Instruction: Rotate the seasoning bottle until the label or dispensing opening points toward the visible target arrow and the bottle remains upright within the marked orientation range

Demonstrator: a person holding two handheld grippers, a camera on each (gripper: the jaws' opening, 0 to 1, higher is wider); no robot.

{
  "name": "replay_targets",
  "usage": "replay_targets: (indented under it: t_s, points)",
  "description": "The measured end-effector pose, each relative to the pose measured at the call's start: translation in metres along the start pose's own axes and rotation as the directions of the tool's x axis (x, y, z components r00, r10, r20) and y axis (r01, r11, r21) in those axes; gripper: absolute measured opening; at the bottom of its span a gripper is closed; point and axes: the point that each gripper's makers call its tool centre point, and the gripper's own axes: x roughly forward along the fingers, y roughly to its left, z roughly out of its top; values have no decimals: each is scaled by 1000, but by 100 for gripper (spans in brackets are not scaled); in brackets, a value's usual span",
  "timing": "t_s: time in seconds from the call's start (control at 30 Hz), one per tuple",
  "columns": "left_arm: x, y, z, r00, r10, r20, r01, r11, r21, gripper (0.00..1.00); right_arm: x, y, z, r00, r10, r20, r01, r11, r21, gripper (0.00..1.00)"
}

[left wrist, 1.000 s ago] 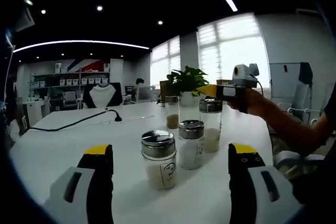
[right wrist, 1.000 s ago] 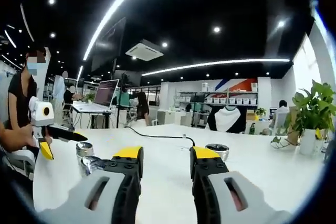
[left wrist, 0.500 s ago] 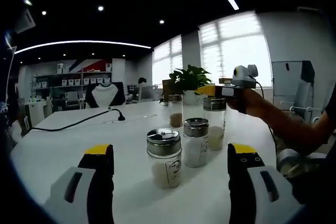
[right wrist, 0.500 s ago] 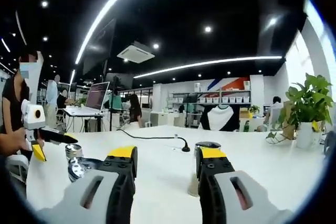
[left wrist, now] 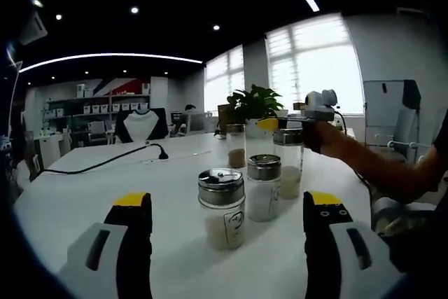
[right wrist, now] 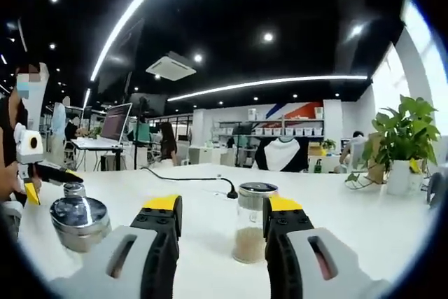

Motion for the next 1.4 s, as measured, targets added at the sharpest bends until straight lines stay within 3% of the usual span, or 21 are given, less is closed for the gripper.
replay_targets:
  t_s: [0.33,0.53,1.03,1.2,1.4]
  points:
    - [-4,2,6,1000,3,14,-3,1000,10,94,24,-26,-3,997,-74,4,74,997,-18,45]
    - [-3,3,6,1000,2,14,-2,1000,9,94,32,-29,-7,996,-89,16,89,996,-26,45]
    - [-1,3,3,1000,0,5,0,1000,7,94,63,-43,-27,992,-123,-28,122,991,-49,53]
    - [-2,5,2,1000,2,5,-2,1000,6,94,73,-55,-34,985,-166,-42,164,986,-37,55]
    - [-1,9,2,1000,6,8,-6,1000,4,93,78,-51,-40,988,-150,-43,149,989,-27,54]
